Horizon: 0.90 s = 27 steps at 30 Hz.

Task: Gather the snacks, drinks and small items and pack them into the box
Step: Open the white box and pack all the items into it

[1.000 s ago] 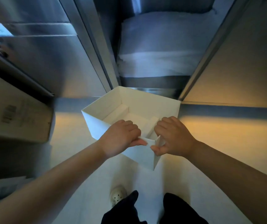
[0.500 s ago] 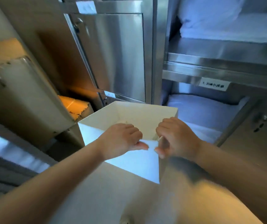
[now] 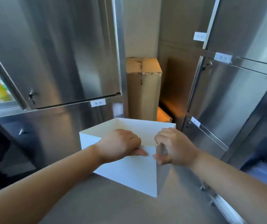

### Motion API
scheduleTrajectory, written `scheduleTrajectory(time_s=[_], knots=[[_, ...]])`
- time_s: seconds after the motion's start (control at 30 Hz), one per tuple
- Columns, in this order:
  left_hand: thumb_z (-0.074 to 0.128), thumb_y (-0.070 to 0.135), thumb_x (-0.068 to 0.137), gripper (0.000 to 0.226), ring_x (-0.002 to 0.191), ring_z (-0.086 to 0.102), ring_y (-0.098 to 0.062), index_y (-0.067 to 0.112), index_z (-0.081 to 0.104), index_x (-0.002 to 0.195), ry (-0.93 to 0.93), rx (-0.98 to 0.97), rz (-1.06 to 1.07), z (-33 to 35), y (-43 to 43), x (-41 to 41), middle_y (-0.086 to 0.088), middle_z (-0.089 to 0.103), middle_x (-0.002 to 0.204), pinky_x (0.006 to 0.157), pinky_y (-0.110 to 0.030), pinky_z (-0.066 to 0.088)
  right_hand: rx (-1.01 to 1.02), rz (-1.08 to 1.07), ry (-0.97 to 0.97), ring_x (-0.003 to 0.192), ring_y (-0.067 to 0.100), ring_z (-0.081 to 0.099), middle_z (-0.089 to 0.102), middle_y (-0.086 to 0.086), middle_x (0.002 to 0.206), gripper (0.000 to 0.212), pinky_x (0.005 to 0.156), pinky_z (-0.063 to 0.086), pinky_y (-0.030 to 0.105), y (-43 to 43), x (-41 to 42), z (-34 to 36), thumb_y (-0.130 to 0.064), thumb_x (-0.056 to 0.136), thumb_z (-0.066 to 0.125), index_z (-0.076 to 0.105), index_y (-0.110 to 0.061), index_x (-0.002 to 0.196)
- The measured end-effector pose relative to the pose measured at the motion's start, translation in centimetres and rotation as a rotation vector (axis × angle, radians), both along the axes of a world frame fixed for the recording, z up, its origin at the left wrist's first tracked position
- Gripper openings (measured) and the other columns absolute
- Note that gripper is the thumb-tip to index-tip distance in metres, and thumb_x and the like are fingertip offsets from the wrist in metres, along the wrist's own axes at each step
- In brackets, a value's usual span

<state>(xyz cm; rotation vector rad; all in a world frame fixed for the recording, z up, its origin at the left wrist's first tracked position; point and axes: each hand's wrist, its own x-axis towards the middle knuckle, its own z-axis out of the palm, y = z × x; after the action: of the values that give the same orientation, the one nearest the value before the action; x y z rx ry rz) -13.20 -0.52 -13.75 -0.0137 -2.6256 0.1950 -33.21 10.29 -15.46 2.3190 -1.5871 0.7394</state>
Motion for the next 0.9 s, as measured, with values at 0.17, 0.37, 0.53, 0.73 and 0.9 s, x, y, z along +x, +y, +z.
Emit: scheduleTrajectory(time_s=[0.17, 0.37, 0.53, 0.73, 0.9], knots=[[0.063, 0.037, 0.083, 0.042, 0.042, 0.043, -0.025, 0.007, 0.051, 0.056, 0.009, 0.005, 0.197, 0.7, -2.4, 11.9, -0.006, 0.045, 0.048, 0.039, -0.028, 0.041, -0.025, 0.227, 0.039, 0.052, 0.021, 0.041, 0.042, 0.002, 0.054, 0.053, 0.055, 0.027, 0.029, -6.7, 9.7, 1.2, -0.058, 0.077, 0.048, 0.045, -0.009, 0.057], [0.054, 0.044, 0.087, 0.047, 0.043, 0.046, -0.024, 0.009, 0.052, 0.056, 0.028, -0.03, 0.409, 2.1, -6.1, 26.0, -0.005, 0.048, 0.049, 0.04, -0.027, 0.04, -0.068, 0.432, 0.026, 0.054, 0.014, 0.034, 0.041, -0.001, 0.055, 0.051, 0.054, 0.026, 0.026, -14.8, 23.1, 2.6, -0.06, 0.08, 0.044, 0.04, -0.015, 0.058], [0.056, 0.047, 0.085, 0.044, 0.045, 0.049, -0.02, 0.013, 0.054, 0.058, -0.012, -0.133, 0.562, 3.5, -10.1, 38.0, 0.0, 0.051, 0.05, 0.042, -0.023, 0.041, -0.118, 0.542, 0.071, 0.054, 0.013, 0.035, 0.043, -0.003, 0.055, 0.048, 0.055, 0.026, 0.023, -21.7, 34.7, 3.8, -0.061, 0.079, 0.046, 0.04, -0.017, 0.059], [0.066, 0.042, 0.08, 0.039, 0.045, 0.05, -0.02, 0.011, 0.057, 0.059, -0.053, -0.185, 0.637, 4.9, -14.8, 48.6, 0.0, 0.053, 0.052, 0.042, -0.023, 0.042, -0.143, 0.661, 0.046, 0.053, 0.013, 0.035, 0.042, -0.005, 0.056, 0.057, 0.054, 0.027, 0.025, -28.6, 46.0, 4.4, -0.068, 0.085, 0.034, 0.04, -0.018, 0.059], [0.056, 0.046, 0.086, 0.044, 0.046, 0.049, -0.02, 0.011, 0.056, 0.059, -0.005, -0.203, 0.639, 5.6, -18.8, 53.4, -0.002, 0.053, 0.053, 0.045, -0.023, 0.043, -0.187, 0.72, 0.023, 0.051, 0.013, 0.035, 0.041, -0.004, 0.054, 0.052, 0.051, 0.031, 0.027, -33.4, 50.7, 5.1, -0.061, 0.082, 0.045, 0.04, -0.015, 0.057]])
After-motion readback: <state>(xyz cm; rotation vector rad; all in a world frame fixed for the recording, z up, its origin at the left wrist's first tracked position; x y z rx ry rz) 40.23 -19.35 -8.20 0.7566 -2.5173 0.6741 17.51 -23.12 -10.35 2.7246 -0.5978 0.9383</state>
